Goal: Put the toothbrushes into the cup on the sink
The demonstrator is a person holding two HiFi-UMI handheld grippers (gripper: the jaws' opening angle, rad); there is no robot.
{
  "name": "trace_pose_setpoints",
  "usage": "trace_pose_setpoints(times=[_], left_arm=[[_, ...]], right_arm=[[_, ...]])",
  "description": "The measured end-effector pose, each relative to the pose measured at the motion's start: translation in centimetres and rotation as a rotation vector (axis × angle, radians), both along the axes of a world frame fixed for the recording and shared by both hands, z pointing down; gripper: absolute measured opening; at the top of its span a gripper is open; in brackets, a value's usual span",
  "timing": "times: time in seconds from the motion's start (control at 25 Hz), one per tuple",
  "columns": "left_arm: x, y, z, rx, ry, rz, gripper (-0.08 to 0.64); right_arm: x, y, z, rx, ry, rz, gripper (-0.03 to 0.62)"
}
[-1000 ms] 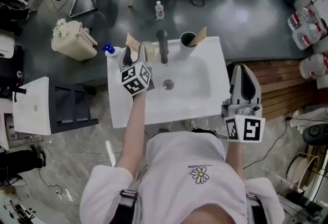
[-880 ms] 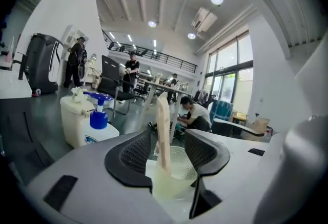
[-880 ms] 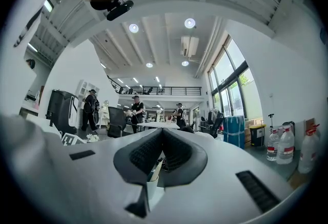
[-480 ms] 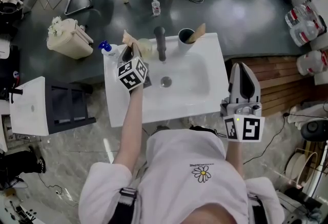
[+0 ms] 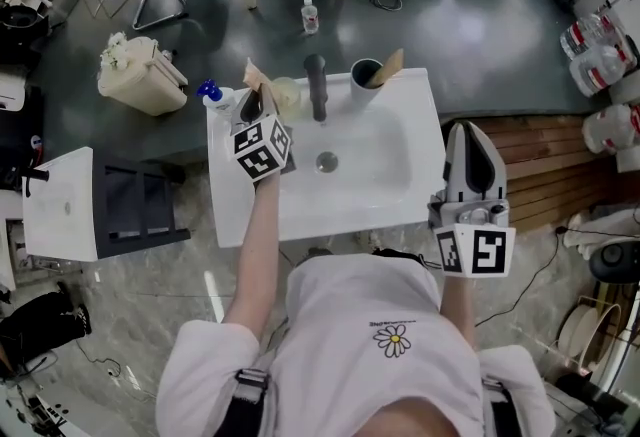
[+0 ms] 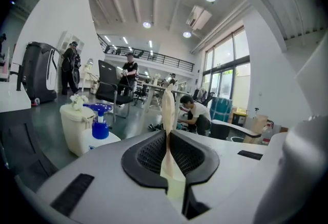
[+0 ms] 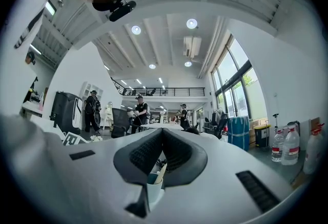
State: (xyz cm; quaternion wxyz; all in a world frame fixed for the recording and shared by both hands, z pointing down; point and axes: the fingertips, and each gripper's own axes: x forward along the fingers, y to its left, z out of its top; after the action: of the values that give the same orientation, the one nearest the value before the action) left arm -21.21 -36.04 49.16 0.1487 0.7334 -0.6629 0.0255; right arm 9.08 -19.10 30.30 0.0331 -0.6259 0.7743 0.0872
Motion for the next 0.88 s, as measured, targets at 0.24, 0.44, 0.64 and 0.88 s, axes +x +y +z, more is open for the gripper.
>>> trace_pose_setpoints(times=[0.24, 0.44, 0.64, 0.88], left_arm=[[-0.5, 0.5, -3.4, 0.081, -0.043, 0.011, 0.034], [-0.2, 1.9, -7.7, 0.175, -0.071, 0.016, 0.032], [-0.4, 4.1, -13.3, 0.304, -0.107, 0.018, 0.031], [0.5, 8.1, -20.9, 0.471, -0.158, 0.027, 0.031]], right_arm=[[-0.9, -0.3, -0.3, 0.02, -0.01, -0.026, 0.012], [-1.5, -0.6, -1.1, 0.041, -0.019, -0.061, 0.012], [-2.9, -1.0, -1.3, 0.06, -0.026, -0.102, 0.012], [-4.2, -1.1, -2.0, 0.08, -0.036, -0.143, 0.012]])
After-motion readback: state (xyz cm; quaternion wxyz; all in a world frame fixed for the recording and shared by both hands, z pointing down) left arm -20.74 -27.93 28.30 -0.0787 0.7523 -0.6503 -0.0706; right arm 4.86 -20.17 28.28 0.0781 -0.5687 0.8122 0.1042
